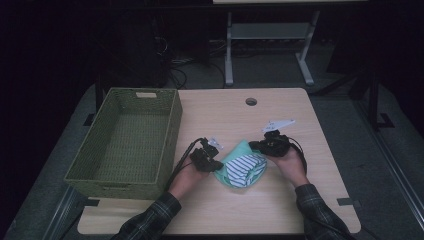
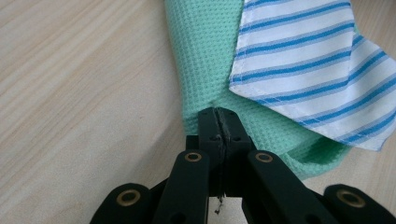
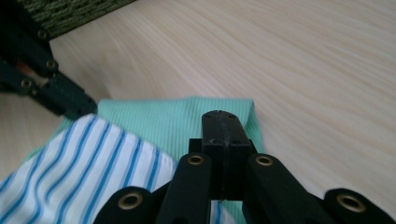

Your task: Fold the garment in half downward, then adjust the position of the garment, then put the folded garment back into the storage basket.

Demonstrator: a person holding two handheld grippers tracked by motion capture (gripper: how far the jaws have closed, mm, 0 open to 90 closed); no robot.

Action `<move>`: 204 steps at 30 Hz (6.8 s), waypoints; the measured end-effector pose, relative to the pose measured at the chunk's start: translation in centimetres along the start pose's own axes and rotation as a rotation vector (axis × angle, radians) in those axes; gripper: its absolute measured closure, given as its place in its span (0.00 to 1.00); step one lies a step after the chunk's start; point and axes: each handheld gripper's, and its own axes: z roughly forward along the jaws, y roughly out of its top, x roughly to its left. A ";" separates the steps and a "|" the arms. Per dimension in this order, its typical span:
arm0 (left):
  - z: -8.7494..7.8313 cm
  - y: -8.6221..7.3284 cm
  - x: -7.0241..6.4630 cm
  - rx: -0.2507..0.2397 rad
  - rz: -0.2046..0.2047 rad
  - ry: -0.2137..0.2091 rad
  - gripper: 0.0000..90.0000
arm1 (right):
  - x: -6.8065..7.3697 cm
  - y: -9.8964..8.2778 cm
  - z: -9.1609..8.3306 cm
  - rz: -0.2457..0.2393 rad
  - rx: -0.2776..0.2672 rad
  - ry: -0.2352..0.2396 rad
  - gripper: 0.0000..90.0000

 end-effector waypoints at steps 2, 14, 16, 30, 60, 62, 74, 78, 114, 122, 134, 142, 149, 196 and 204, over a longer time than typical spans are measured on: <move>0.0 0.0 0.1 0.007 0.009 0.000 0.99 | -0.1 0.6 0.6 -0.003 0.001 0.006 1.00; -0.7 0.0 -0.1 -0.019 -0.008 -0.010 0.98 | -1.0 0.7 3.7 0.012 0.059 0.009 1.00; -1.4 -0.1 -0.5 -0.050 -0.018 -0.034 0.98 | -1.3 0.6 3.2 0.022 0.047 -0.001 1.00; -0.5 -1.6 -2.6 0.005 0.030 -0.079 0.98 | -3.0 -1.3 2.5 0.047 0.106 -0.029 1.00; 1.2 1.4 3.0 -0.016 -0.079 0.052 1.00 | 0.2 -5.9 -2.5 0.001 0.129 0.005 1.00; 1.3 1.6 3.3 -0.024 -0.085 0.056 1.00 | 0.7 -6.2 -2.6 -0.003 0.130 0.015 1.00; -1.2 1.7 3.3 -0.102 -0.100 0.028 0.93 | -1.4 -4.4 -3.9 0.012 0.018 -0.062 1.00; -2.4 1.7 3.0 -0.127 -0.106 0.011 0.78 | -2.1 -4.1 -2.7 0.042 0.035 -0.056 1.00; -2.3 0.5 -2.3 -0.032 0.110 -0.077 0.19 | 3.1 -7.8 -4.5 0.003 0.070 0.024 0.90; -1.2 -0.1 -3.1 0.025 0.171 -0.073 0.16 | 1.4 -8.2 -5.4 0.039 0.024 -0.076 0.60; 0.3 -0.9 -3.2 0.064 0.183 -0.067 0.16 | -0.6 -9.1 -5.3 0.083 0.034 -0.195 0.27; 0.4 -1.0 -3.5 0.071 0.206 -0.043 0.16 | -1.4 -9.5 -5.0 0.097 0.048 -0.259 0.14; 0.5 -0.9 -4.0 0.084 0.210 -0.010 0.20 | -1.5 -9.6 -4.9 0.099 0.040 -0.265 0.11; -5.4 2.0 -2.7 -0.006 0.091 -0.071 0.84 | -1.5 -9.6 -4.8 0.114 0.048 -0.277 0.09; -8.3 2.8 -2.1 -0.048 0.076 -0.058 0.84 | -1.5 -9.6 -4.8 0.114 0.048 -0.277 0.09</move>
